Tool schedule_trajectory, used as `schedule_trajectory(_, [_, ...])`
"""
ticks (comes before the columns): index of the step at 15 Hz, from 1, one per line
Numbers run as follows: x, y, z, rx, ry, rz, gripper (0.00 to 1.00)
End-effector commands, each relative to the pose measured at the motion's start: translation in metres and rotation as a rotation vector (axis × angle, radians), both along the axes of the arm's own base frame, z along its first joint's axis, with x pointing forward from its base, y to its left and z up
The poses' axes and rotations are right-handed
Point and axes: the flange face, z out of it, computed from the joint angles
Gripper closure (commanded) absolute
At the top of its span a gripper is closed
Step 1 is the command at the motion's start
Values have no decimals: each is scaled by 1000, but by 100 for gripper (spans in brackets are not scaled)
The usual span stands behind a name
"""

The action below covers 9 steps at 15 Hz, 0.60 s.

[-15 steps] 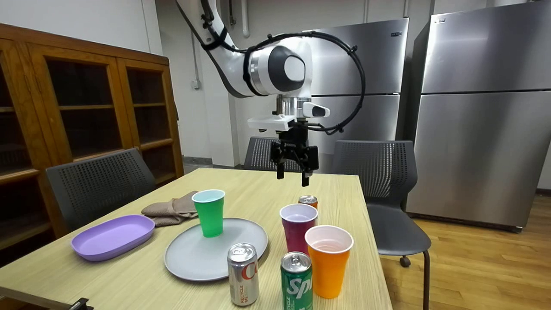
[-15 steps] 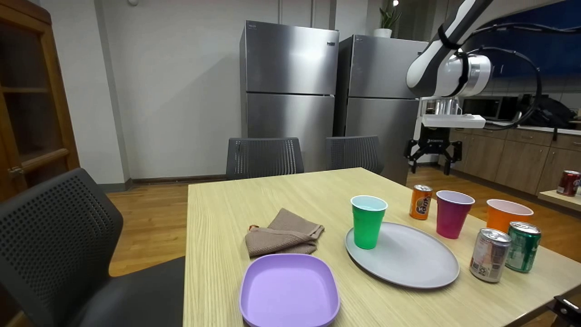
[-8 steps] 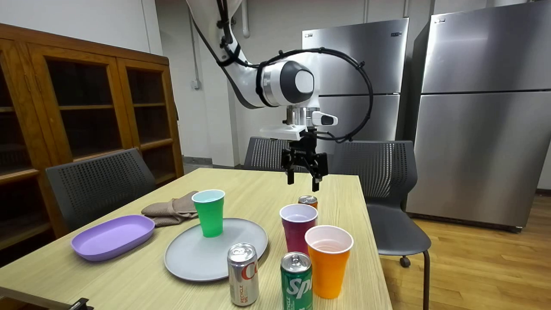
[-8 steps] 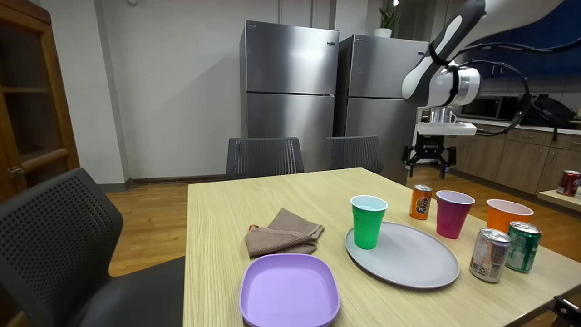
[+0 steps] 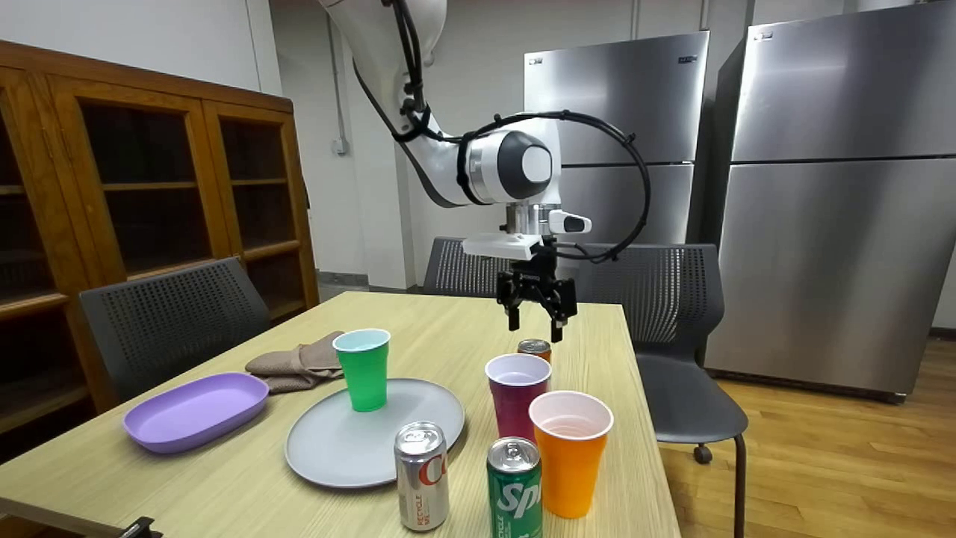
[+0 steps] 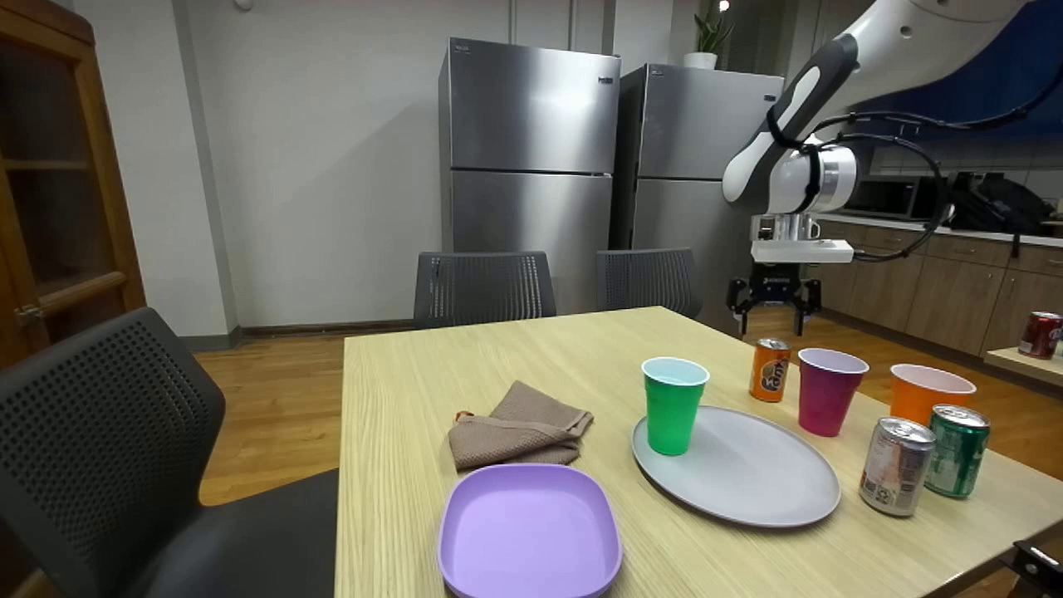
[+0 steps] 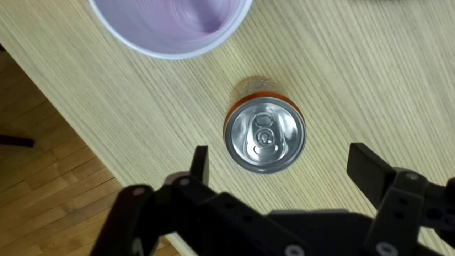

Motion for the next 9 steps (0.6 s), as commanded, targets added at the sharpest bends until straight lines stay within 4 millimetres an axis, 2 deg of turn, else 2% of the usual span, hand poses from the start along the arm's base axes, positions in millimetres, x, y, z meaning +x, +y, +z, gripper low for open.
schedule_trajectory(1, [10,-8,-8,3,27,-7,0])
schedule_trajectory(9, [12,-10,-28,14,74,-8,0])
